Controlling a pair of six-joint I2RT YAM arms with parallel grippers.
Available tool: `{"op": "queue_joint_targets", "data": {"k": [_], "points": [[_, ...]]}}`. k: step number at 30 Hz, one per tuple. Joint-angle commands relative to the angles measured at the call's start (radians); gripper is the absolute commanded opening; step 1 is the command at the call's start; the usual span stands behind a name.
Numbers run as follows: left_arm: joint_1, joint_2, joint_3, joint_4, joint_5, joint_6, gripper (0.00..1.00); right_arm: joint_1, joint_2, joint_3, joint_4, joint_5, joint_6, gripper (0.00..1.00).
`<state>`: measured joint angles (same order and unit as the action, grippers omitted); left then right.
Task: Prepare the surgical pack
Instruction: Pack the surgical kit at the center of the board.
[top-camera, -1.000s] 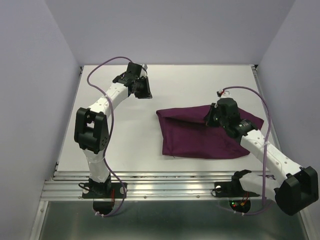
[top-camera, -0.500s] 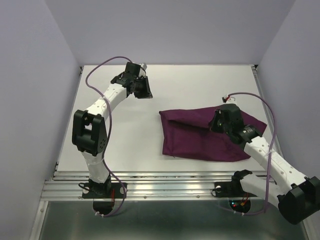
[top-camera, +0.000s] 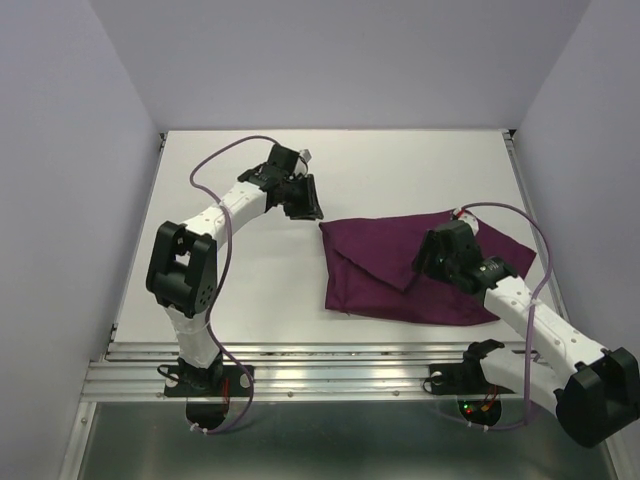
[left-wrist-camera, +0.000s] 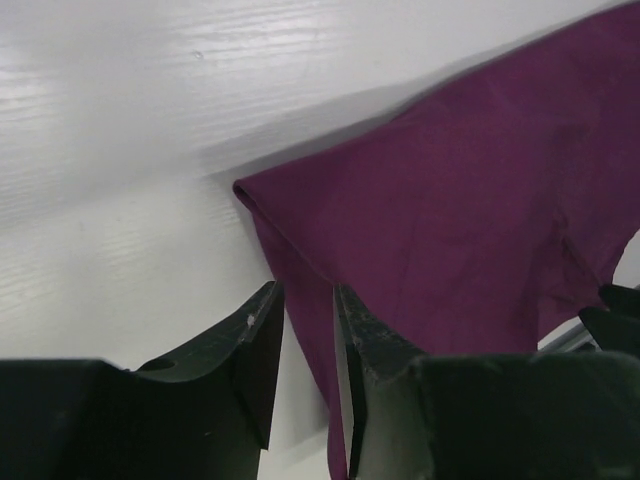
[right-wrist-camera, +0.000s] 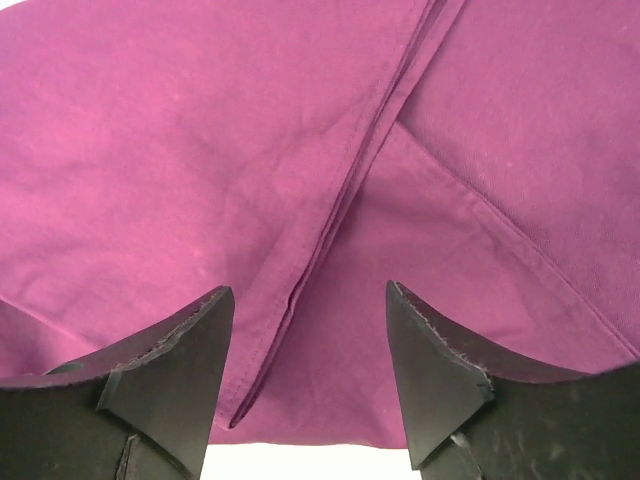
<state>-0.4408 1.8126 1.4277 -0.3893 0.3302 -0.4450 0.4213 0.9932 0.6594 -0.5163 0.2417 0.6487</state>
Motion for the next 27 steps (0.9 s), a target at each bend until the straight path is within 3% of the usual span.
{"op": "queue_joint_targets", "data": {"k": [1,9,10,12,18,27], "points": [[-0.052,-0.047,-0.032,0.072,0.033,-0.057,0.38,0.008,0.002,0.065,0.024,0.047,0.000,0.67],[-0.085,-0.003,-0.049,0.093,0.038,-0.073,0.37,0.008,0.081,0.111,0.038,-0.055,0.009,0.69],[-0.091,0.011,-0.047,0.093,0.040,-0.072,0.37,0.008,0.081,0.106,0.036,-0.058,0.025,0.76],[-0.096,0.027,-0.043,0.087,0.038,-0.070,0.36,0.008,0.081,0.103,0.026,-0.064,0.045,0.80],[-0.102,0.042,-0.052,0.075,0.010,-0.064,0.38,0.008,0.087,0.077,0.030,-0.163,0.063,0.80],[-0.105,0.059,-0.064,0.079,0.017,-0.064,0.39,0.008,0.104,0.049,0.048,-0.189,0.100,0.81]]}}
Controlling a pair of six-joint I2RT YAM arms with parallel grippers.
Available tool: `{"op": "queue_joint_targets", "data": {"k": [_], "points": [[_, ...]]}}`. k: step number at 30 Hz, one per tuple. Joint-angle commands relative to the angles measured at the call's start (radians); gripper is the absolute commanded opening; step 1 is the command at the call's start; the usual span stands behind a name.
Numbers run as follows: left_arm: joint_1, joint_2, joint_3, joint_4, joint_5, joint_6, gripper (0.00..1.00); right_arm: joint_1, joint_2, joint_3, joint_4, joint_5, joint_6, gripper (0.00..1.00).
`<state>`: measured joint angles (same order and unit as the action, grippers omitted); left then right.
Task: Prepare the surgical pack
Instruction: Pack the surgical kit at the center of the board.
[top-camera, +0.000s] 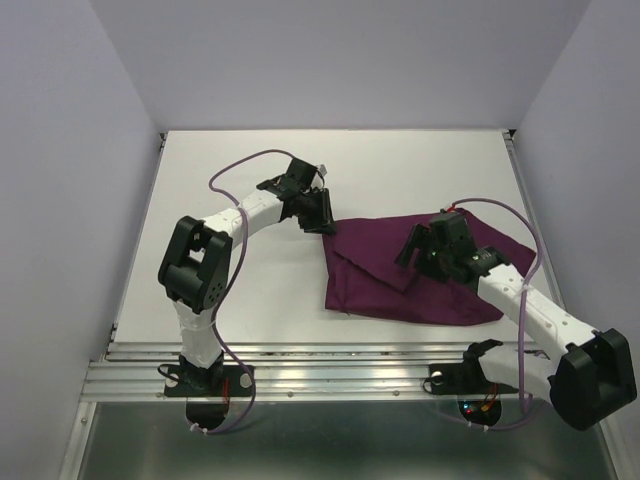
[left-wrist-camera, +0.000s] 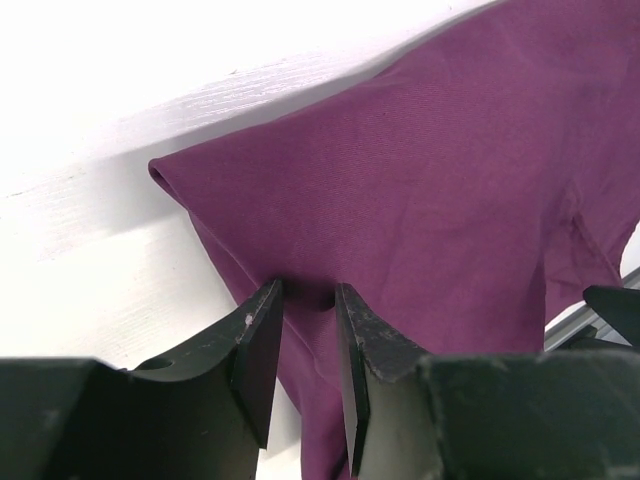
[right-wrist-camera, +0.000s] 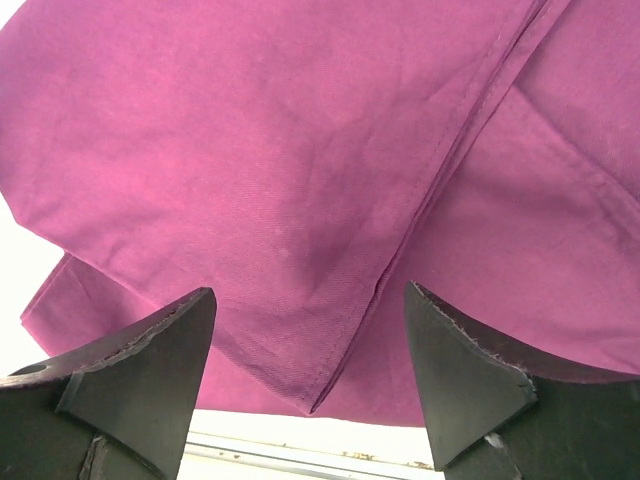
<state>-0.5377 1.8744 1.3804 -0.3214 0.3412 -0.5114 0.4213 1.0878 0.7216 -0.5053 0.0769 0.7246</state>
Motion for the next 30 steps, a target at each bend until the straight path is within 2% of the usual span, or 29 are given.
{"op": "queue_joint_targets", "data": {"k": [1,4,7,12,19,26,28,30], "points": [[-0.008,-0.007,-0.015,0.008,0.001,0.001,0.39,0.008,0.014,-0.014,0.039,-0.026,0.025,0.81],[-0.008,-0.030,-0.018,-0.007,-0.028,0.007,0.40,0.008,0.015,-0.011,0.039,-0.023,0.022,0.82],[-0.008,-0.083,-0.056,0.010,-0.042,0.007,0.48,0.008,0.018,-0.008,0.036,-0.022,0.018,0.82],[-0.008,-0.126,-0.115,0.047,-0.007,-0.006,0.49,0.008,0.018,-0.004,0.031,-0.019,0.018,0.82],[-0.013,-0.103,-0.139,0.084,0.065,-0.029,0.43,0.008,0.024,0.001,0.028,-0.017,0.016,0.82],[-0.021,-0.078,-0.141,0.116,0.113,-0.038,0.42,0.008,0.021,-0.001,0.027,-0.028,0.013,0.82],[-0.024,-0.074,-0.139,0.116,0.113,-0.038,0.39,0.008,0.021,-0.001,0.027,-0.032,0.010,0.81],[-0.024,-0.078,-0.141,0.117,0.111,-0.042,0.28,0.008,0.020,-0.002,0.028,-0.045,-0.004,0.80]]}}
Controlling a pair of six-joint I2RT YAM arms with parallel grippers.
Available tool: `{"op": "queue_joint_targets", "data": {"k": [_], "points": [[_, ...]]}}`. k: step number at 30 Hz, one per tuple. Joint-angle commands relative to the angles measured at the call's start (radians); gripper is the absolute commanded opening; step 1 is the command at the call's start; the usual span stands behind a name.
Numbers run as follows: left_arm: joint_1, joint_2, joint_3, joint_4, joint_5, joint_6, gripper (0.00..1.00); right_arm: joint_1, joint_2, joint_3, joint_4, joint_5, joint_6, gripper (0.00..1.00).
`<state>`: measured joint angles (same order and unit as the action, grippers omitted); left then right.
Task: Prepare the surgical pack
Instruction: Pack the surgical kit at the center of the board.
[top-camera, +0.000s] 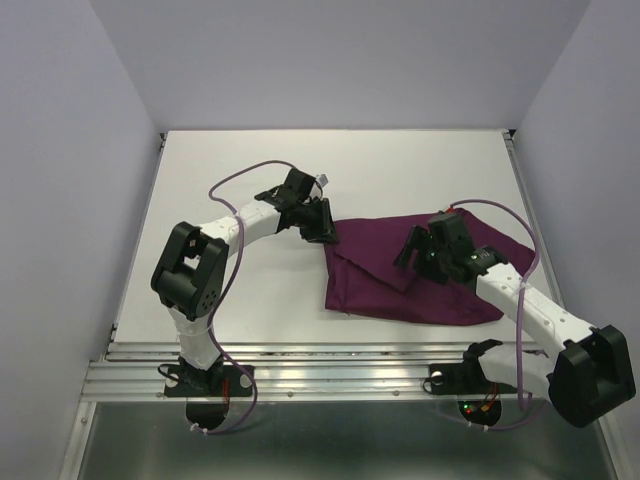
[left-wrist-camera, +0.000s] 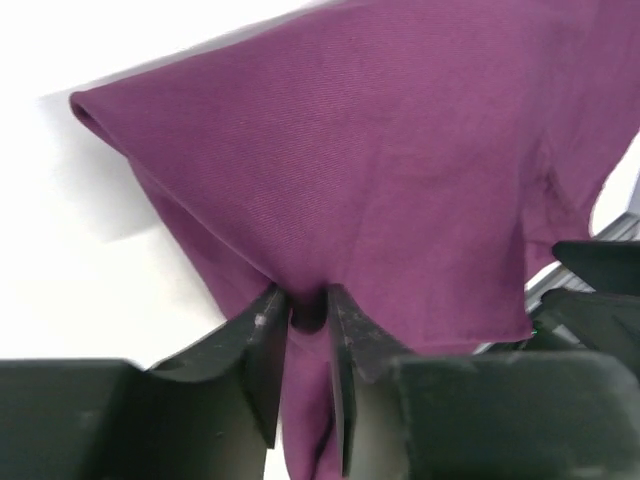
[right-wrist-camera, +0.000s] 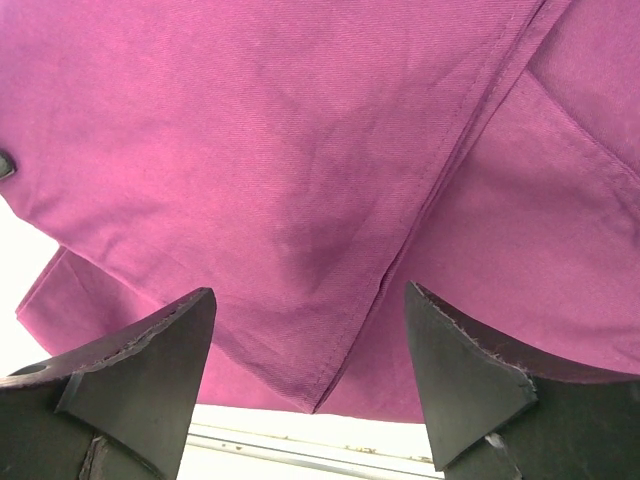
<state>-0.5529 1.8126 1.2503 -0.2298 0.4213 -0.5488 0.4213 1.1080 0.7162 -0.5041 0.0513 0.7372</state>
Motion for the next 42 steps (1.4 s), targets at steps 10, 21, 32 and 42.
{"op": "queue_joint_targets", "data": {"k": [10,21,32,42], "points": [[-0.008,-0.053,0.017,0.009,0.028,-0.017,0.00,0.057,-0.030,0.035,-0.004,-0.030,-0.171,0.80],[-0.021,-0.062,0.058,-0.014,0.053,-0.022,0.00,0.209,0.067,0.111,-0.068,0.114,-0.236,0.81],[-0.028,-0.058,0.089,-0.036,0.043,-0.022,0.00,0.286,0.105,0.112,-0.083,0.180,-0.243,0.61],[-0.028,-0.049,0.092,-0.040,0.043,-0.020,0.00,0.317,0.056,0.108,-0.074,0.157,-0.246,0.67]]}}
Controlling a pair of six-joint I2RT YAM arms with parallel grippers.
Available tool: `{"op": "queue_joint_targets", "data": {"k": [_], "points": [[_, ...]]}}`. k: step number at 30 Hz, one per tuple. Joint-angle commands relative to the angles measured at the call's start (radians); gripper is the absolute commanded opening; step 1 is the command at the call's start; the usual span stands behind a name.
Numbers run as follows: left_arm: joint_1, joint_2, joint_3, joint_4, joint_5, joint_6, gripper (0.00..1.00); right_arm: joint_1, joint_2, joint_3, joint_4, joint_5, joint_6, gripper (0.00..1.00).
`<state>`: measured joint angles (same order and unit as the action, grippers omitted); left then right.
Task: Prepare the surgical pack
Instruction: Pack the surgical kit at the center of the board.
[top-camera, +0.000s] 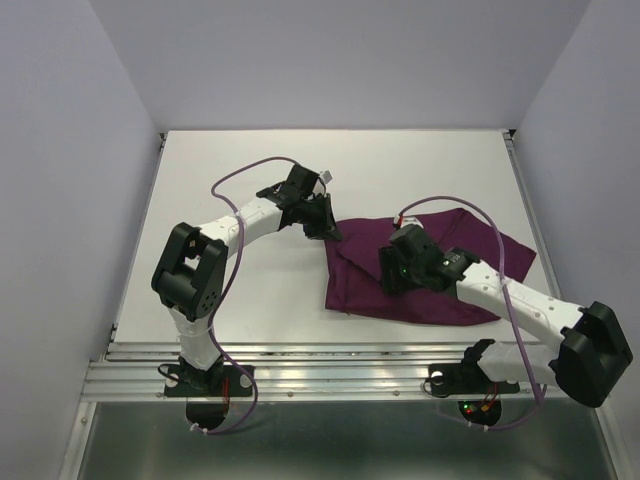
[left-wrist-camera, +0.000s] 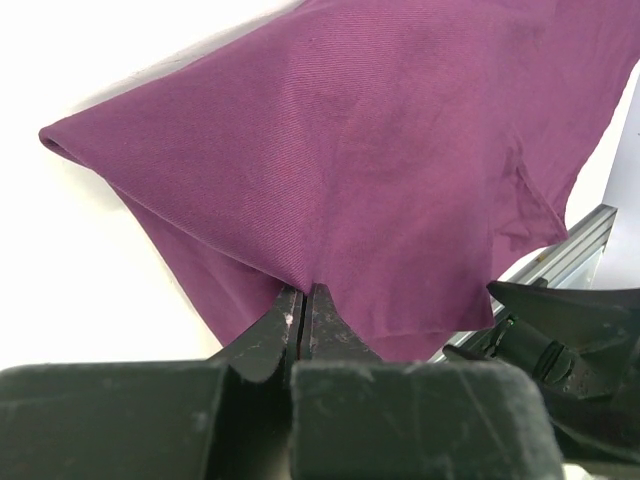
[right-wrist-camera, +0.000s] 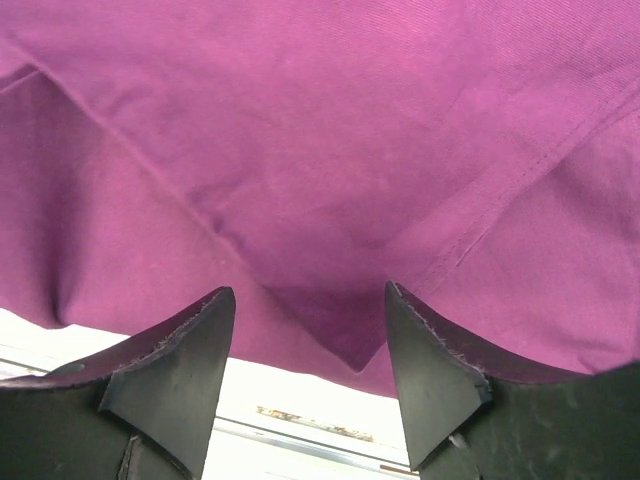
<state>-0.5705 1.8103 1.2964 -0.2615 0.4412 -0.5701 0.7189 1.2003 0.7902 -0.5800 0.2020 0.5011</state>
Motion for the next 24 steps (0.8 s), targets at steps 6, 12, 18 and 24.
{"op": "queue_joint_targets", "data": {"k": [6,12,18,24], "points": [[-0.009,-0.046,0.046,-0.008,0.025,0.001,0.00,0.037,-0.012,0.032,-0.006,0.010,-0.012,0.63],[-0.012,-0.055,0.052,-0.008,0.027,-0.002,0.00,0.056,0.044,0.040,-0.032,0.062,0.010,0.42],[-0.012,-0.063,0.061,-0.019,0.031,0.004,0.00,0.056,0.021,0.061,-0.052,0.135,0.016,0.04],[-0.015,-0.054,0.078,-0.039,0.048,0.024,0.00,0.056,-0.051,0.130,-0.073,0.171,0.007,0.01]]}}
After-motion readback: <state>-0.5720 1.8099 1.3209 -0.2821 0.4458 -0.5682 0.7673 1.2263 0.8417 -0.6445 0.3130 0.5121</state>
